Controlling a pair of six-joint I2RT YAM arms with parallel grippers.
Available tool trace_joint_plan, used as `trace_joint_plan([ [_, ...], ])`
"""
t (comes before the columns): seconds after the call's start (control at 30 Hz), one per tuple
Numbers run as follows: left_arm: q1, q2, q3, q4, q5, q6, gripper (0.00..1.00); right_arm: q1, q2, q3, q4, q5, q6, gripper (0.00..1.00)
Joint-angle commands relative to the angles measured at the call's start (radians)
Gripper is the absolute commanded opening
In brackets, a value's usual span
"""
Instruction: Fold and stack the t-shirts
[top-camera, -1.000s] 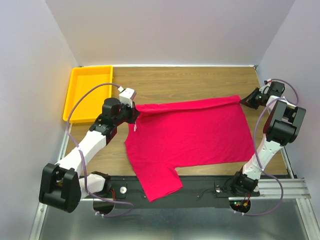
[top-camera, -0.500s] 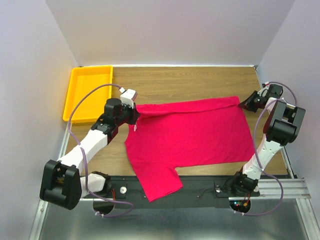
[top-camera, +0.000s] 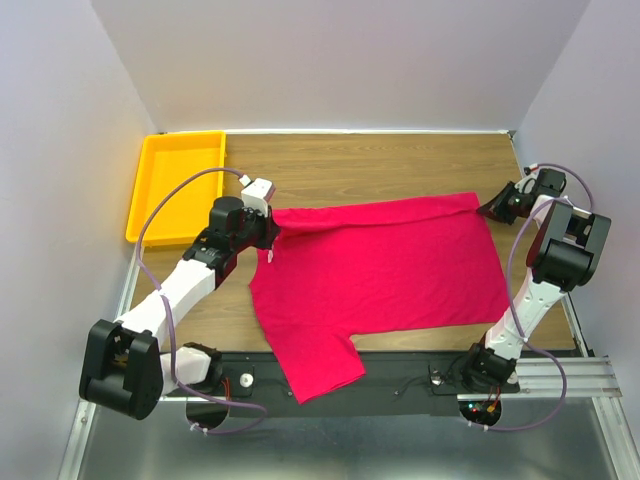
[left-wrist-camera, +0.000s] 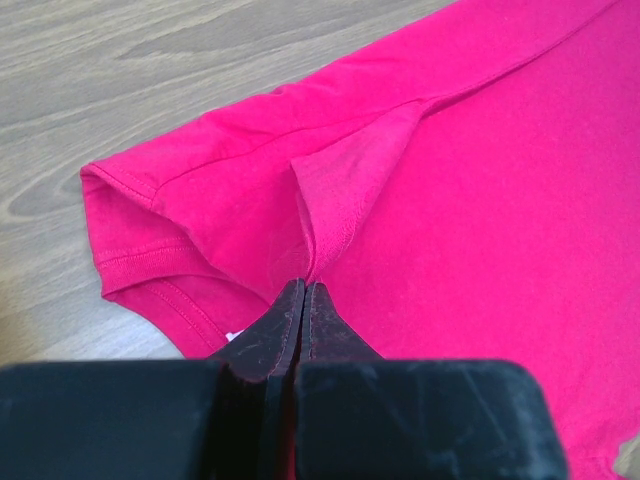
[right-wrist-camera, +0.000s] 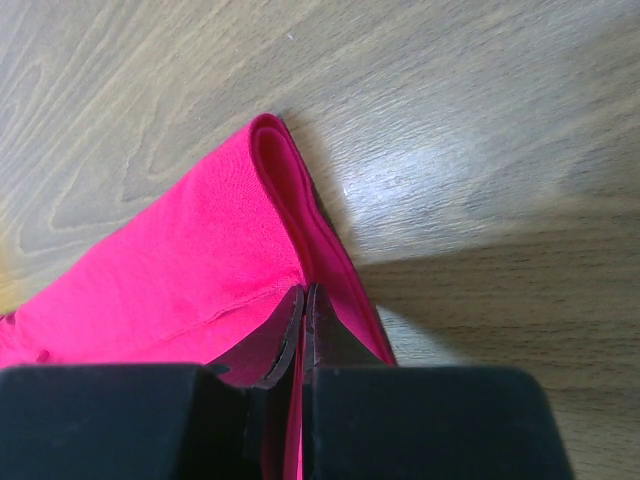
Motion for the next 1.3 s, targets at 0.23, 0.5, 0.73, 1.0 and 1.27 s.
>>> trace_joint_plan([
  [0.23,-0.009,-0.050,-0.002,-0.003,-0.070,-0.003,0.00,-0.012,-0.043,-0.009,0.015,-0.011,-0.014,0.03],
  [0.5,-0.009,-0.073,-0.007,0.001,-0.102,-0.008,0.00,-0.015,-0.065,-0.023,0.017,-0.024,-0.021,0.03],
  [0.73,-0.009,-0.070,-0.012,-0.002,-0.096,-0.008,0.00,-0.018,-0.083,-0.037,0.018,-0.030,-0.031,0.03],
  [1.0,-0.009,-0.076,-0.008,-0.023,-0.067,-0.005,0.00,-0.021,-0.078,-0.040,0.018,-0.030,-0.034,0.03],
  [1.27,-0.010,-0.090,-0.010,-0.042,-0.042,-0.014,0.00,-0.021,-0.069,-0.034,0.018,-0.028,-0.031,0.03],
])
